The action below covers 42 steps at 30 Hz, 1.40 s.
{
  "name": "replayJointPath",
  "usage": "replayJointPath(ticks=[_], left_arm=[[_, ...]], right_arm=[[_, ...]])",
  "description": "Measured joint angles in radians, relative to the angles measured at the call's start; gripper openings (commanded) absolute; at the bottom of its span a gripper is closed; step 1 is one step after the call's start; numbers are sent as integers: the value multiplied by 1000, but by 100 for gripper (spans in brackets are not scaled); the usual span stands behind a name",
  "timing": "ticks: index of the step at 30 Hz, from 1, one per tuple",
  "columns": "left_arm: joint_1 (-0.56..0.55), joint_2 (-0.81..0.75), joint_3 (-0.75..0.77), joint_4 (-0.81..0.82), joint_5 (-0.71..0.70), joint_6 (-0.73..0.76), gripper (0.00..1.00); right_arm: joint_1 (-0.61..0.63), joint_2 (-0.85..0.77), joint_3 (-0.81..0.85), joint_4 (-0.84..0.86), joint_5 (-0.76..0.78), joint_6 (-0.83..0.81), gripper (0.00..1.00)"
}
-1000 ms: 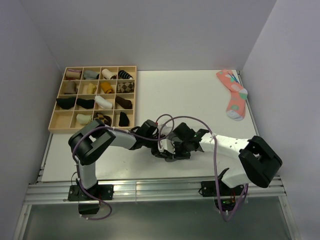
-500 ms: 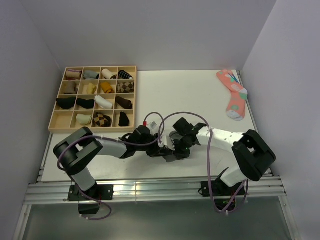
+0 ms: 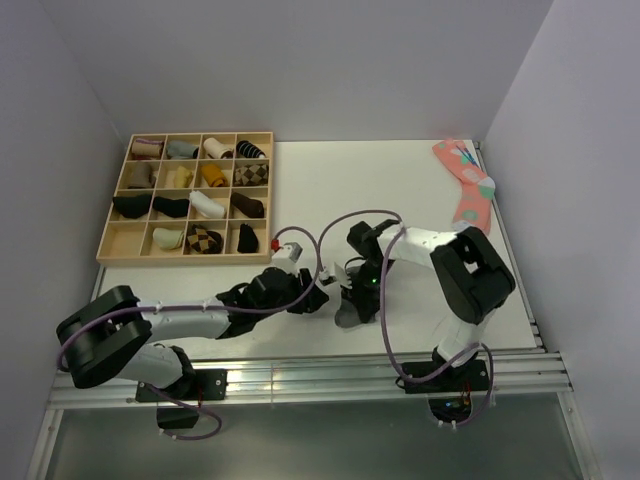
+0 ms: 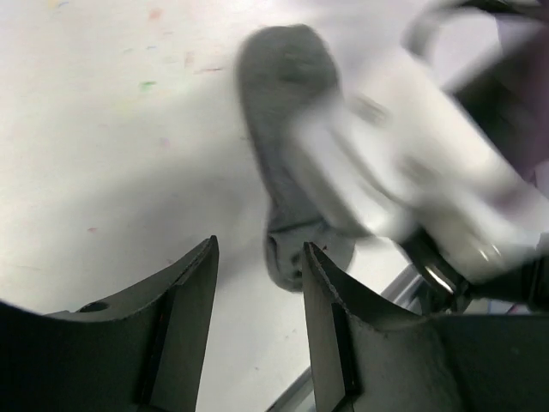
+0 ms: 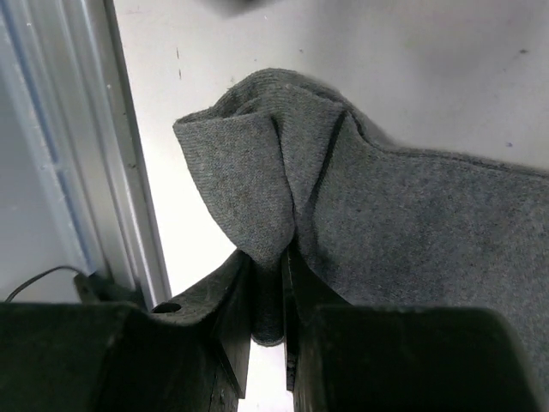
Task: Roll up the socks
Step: Roll the sock at the center of the board.
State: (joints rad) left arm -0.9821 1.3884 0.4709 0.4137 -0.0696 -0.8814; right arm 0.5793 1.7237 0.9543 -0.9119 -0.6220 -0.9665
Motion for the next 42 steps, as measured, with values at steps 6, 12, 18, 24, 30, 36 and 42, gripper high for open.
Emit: replayJointPath(ticks=[6,12,18,24,30,36,42], left_arm=[[-137,-35,-11,45,-117,149,47],[-196,12,-48,151,-158,247,46],[-251,116,-43,229,-210,316,52],[-309,201,-9,283,-244,374,56],[-331,214,28,301,-282,434,57],[-351,246,99,297,-299,516,56],[-359,288,136,272,-295,588,55]], right_arm=[[-54,122,113,-121,-33,-45,19],[-87,201,179,-190,-64,-53,19],[-109,245,190,-235,-84,-45,19],[-114,264,193,-249,-84,-8,19],[-118,286,204,-264,-83,31,19],[-119,296,210,-266,-80,72,19],[-120,299,211,-262,-75,104,19]])
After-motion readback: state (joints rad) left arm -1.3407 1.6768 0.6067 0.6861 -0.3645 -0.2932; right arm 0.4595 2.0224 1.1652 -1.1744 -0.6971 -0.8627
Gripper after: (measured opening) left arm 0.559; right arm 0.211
